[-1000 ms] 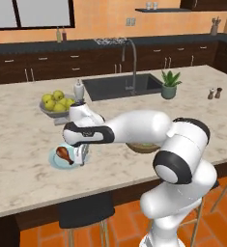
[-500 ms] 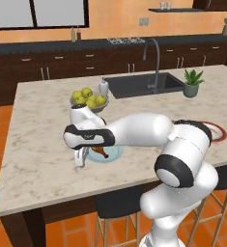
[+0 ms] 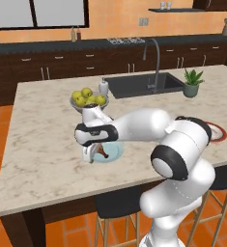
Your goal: Pick the chicken drumstick and lemon wedge from their plates and place them in the bowl. Then put the bowl in the fridge.
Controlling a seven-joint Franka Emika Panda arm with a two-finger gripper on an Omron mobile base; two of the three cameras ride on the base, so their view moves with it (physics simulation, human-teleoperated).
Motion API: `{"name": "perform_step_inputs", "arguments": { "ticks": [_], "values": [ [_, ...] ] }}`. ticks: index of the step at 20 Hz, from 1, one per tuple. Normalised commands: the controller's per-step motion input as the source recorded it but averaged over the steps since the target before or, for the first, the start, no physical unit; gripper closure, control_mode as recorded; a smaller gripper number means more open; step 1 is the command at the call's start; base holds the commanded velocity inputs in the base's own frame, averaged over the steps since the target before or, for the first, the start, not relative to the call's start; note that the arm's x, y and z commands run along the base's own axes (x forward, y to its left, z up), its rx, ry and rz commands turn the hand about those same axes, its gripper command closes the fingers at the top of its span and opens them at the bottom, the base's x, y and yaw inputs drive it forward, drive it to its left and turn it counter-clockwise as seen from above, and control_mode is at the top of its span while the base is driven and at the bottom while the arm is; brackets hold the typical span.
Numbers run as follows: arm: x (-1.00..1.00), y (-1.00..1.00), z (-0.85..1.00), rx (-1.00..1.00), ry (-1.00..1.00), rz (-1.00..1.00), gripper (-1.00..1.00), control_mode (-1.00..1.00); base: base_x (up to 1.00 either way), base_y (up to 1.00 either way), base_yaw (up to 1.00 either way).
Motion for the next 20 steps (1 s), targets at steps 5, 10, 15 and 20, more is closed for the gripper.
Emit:
{"name": "perform_step_inputs", "arguments": {
  "ticks": [5,10,15,20],
  "values": [
    [0.56,-0.30,-0.08,-0.01,0.00,-0.25,-1.00,-1.00,0.00,0.00,0.00],
    [0.61,-0.26,-0.01,-0.02,0.00,-0.21,-1.00,-1.00,0.00,0.00,0.00],
    [0.49,-0.10,-0.13,0.00,0.01,-0.20,-1.00,-1.00,0.00,0.00,0.00],
    [0.07,0.02,-0.39,0.00,0.01,-0.04,-1.00,-1.00,0.00,0.00,0.00]
  ]
}}
